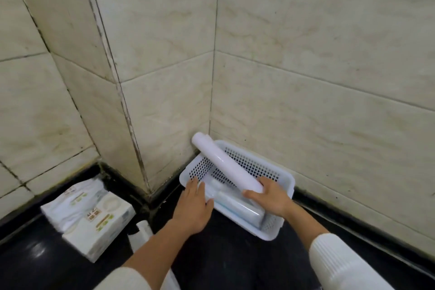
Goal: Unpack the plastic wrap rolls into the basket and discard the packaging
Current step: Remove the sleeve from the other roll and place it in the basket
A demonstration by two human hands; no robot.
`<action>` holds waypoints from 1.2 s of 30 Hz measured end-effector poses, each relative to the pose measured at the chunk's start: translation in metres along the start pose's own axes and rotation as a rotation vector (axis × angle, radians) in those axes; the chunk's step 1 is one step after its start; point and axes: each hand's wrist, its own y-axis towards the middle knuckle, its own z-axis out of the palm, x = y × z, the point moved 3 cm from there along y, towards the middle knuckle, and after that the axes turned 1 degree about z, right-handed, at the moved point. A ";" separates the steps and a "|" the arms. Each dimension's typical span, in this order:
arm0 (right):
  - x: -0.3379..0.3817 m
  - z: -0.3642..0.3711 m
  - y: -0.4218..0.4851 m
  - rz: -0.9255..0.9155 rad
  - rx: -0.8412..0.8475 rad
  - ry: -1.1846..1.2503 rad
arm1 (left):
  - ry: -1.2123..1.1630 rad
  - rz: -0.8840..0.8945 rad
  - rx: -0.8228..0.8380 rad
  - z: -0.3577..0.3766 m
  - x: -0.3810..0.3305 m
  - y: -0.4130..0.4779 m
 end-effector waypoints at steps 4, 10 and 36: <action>-0.019 0.011 0.016 -0.036 -0.024 -0.086 | 0.101 -0.028 0.036 0.024 0.001 0.012; -0.027 0.023 0.026 -0.004 -0.122 -0.213 | 0.074 -0.009 -0.089 0.038 0.003 0.009; 0.191 0.219 -0.032 -0.316 0.267 -0.128 | -0.087 -0.368 -0.465 -0.075 0.196 -0.143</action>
